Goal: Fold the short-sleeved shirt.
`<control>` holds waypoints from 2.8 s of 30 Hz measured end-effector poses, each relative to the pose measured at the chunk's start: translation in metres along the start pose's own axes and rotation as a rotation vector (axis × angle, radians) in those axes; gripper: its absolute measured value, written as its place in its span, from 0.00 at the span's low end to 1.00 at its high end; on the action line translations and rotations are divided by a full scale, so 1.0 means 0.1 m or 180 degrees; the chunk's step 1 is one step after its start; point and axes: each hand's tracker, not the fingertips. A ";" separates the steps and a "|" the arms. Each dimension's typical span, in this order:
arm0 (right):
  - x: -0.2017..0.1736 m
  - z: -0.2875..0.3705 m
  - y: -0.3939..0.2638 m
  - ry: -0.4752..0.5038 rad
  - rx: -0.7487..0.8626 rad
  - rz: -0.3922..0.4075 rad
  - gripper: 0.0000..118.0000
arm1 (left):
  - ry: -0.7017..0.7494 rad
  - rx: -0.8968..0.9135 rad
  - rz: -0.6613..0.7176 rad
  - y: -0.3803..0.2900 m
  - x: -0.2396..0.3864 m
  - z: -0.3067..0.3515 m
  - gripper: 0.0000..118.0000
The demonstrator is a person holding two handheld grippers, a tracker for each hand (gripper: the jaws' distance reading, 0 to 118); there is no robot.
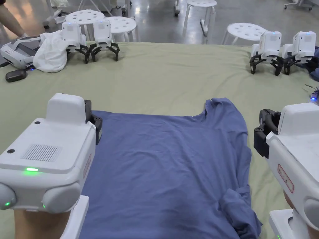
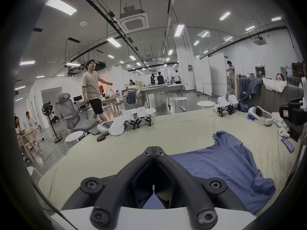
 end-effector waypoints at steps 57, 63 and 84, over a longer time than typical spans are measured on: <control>0.82 -2.11 -0.74 0.0089 -0.1739 -0.0427 0.55 | -0.0064 -0.1622 0.0510 -0.86 -0.83 -2.97 0.00; 1.01 -2.90 -0.99 0.0151 -0.2186 -0.0437 0.92 | -0.0034 -0.1632 0.0550 -0.80 -0.96 -2.91 0.00; 0.64 -3.21 -1.05 0.0543 -0.2364 -0.0182 0.06 | 0.0005 -0.1803 0.0623 -1.08 -1.02 -2.69 0.00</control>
